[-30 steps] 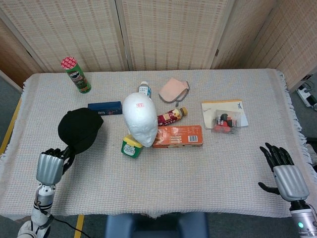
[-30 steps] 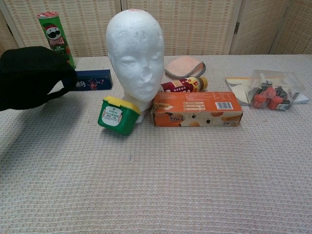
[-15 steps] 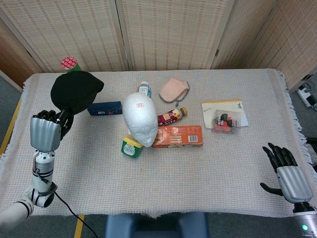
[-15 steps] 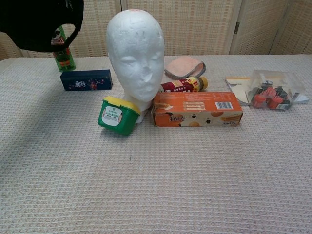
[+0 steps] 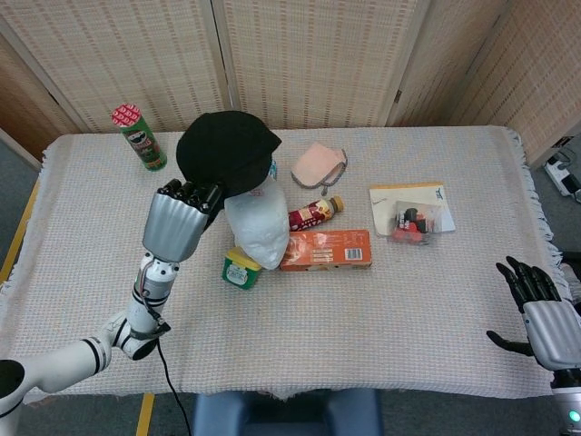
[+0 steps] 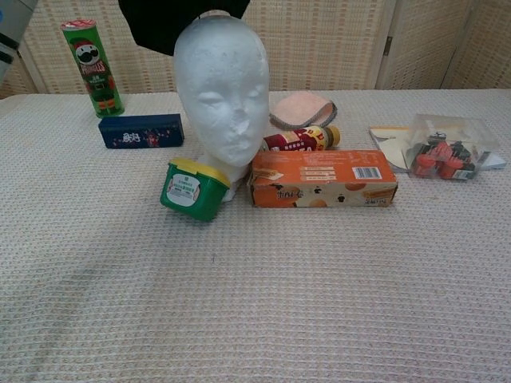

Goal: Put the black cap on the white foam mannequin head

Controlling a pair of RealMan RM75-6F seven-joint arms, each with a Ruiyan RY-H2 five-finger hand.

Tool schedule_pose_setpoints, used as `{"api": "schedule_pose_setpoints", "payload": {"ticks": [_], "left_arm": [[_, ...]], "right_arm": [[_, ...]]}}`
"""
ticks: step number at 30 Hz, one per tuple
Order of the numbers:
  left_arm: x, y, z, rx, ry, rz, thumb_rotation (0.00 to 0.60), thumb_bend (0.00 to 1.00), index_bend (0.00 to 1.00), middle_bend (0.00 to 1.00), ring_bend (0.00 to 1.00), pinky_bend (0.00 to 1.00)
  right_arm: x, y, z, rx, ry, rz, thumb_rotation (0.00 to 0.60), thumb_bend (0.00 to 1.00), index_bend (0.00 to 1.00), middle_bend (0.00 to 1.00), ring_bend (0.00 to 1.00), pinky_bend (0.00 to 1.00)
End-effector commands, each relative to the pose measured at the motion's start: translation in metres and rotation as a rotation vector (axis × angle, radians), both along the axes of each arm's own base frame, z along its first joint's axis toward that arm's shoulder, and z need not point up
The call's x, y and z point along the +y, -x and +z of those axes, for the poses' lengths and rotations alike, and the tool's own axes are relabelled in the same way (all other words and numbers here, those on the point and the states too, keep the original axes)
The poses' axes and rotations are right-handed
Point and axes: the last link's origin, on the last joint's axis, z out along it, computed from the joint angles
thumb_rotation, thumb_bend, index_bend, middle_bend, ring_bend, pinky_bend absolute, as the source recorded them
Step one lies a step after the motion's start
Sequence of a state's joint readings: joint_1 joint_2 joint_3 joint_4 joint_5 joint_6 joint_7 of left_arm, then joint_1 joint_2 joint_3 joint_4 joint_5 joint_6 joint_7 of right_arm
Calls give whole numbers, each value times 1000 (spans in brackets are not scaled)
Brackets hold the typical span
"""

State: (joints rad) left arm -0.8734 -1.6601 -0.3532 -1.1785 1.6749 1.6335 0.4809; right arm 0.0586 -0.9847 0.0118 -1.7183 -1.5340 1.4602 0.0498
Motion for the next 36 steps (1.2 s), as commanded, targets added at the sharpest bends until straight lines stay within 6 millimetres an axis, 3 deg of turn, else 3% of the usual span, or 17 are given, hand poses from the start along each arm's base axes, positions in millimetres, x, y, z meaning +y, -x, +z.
{"api": "schedule_pose_setpoints", "payload": {"ticks": [1, 9, 17, 19, 21, 23, 26, 28, 31, 36], "left_arm": [[-12, -9, -25, 28, 62, -26, 600, 599, 650, 1000, 941, 1000], [-38, 4, -68, 104, 148, -54, 600, 600, 656, 1000, 942, 1000], [-55, 26, -92, 165, 195, -49, 600, 580, 653, 1000, 941, 1000], [-56, 36, -94, 183, 190, -11, 600, 485, 543, 1000, 932, 1000], [-58, 49, -93, 201, 195, 48, 600, 321, 317, 946, 890, 1000], [-64, 63, -90, 201, 219, 119, 600, 194, 114, 718, 760, 971], [-78, 86, -77, 190, 252, 214, 600, 139, 20, 435, 516, 821], [-89, 100, -66, 178, 272, 261, 600, 131, 9, 361, 413, 689], [-109, 119, -46, 131, 322, 341, 600, 127, 8, 325, 329, 541], [-142, 152, 0, 1, 426, 506, 600, 118, 24, 295, 260, 429]], "right_arm": [[2, 2, 8, -4, 27, -4, 600, 20, 0, 0, 0, 0], [7, 2, 18, -32, 46, 11, 600, 23, 0, 0, 0, 0], [8, 2, 17, -30, 38, 14, 600, 25, 0, 0, 0, 0], [7, 2, 16, -27, 35, 13, 600, 25, 0, 0, 0, 0], [7, 2, 15, -24, 36, 10, 600, 25, 0, 0, 0, 0], [6, 2, 15, -21, 37, 7, 600, 24, 0, 0, 0, 0], [6, 2, 14, -17, 35, 4, 600, 26, 0, 0, 0, 0], [6, 2, 13, -15, 33, 4, 600, 25, 0, 0, 0, 0], [7, 1, 10, -11, 26, 6, 600, 26, 0, 0, 0, 0], [7, 0, 6, -3, 15, 8, 600, 26, 0, 0, 0, 0]]}}
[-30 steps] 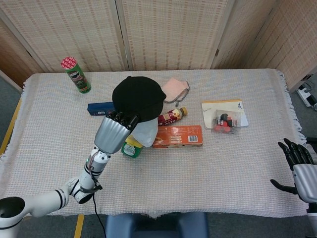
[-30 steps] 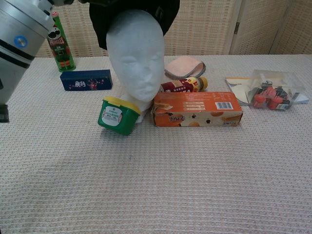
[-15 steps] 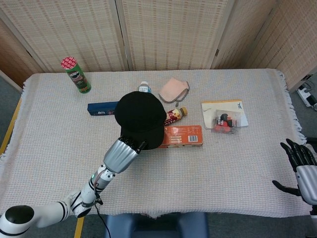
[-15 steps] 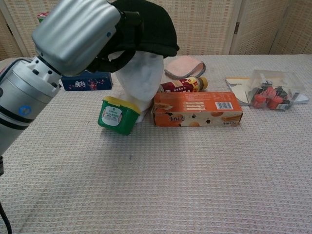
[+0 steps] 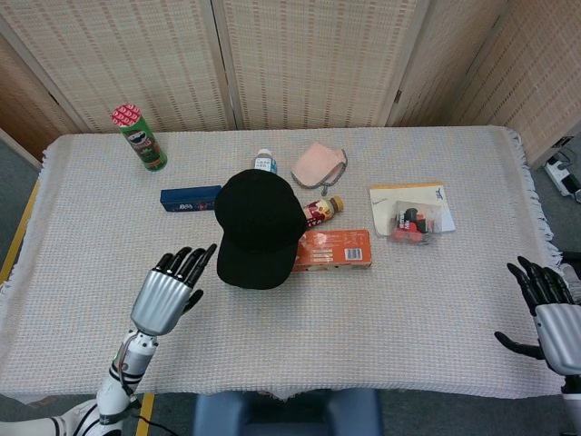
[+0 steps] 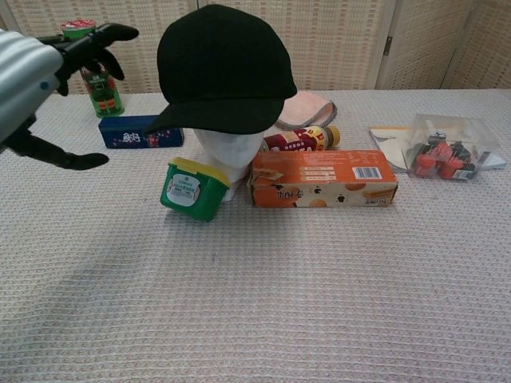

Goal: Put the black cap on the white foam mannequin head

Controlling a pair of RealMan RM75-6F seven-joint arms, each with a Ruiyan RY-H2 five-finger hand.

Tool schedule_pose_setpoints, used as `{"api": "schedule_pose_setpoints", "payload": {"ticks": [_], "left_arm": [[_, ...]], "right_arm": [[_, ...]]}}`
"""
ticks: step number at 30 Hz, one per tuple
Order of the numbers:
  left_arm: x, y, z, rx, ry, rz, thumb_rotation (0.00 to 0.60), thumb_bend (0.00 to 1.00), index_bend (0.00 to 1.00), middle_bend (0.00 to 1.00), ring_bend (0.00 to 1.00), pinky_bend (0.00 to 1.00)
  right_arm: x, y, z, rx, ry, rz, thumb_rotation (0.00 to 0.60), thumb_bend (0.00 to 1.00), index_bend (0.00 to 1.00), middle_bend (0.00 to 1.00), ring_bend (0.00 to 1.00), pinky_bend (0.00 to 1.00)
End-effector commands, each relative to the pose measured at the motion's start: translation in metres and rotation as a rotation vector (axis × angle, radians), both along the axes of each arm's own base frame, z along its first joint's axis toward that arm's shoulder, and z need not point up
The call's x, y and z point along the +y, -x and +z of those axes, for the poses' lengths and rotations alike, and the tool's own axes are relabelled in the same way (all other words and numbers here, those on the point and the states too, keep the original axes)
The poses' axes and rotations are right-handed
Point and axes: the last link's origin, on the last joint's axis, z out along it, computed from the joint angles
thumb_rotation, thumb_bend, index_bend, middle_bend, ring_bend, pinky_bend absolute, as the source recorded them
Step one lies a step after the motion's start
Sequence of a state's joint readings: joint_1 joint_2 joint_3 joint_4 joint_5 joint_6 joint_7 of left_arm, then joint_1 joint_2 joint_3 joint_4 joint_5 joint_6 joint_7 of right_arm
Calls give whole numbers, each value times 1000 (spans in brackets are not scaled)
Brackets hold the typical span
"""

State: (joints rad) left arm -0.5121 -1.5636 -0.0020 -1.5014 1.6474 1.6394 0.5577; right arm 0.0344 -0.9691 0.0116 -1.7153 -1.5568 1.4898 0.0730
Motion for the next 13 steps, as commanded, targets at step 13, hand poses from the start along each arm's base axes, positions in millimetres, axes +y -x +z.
{"api": "schedule_pose_setpoints", "payload": {"ticks": [13], "left_arm": [[-86, 156, 111, -143, 15, 620, 600, 128, 141, 224, 162, 329]], "right_arm": [[-6, 2, -11, 31, -1, -31, 600, 28, 0, 0, 0, 0]]}}
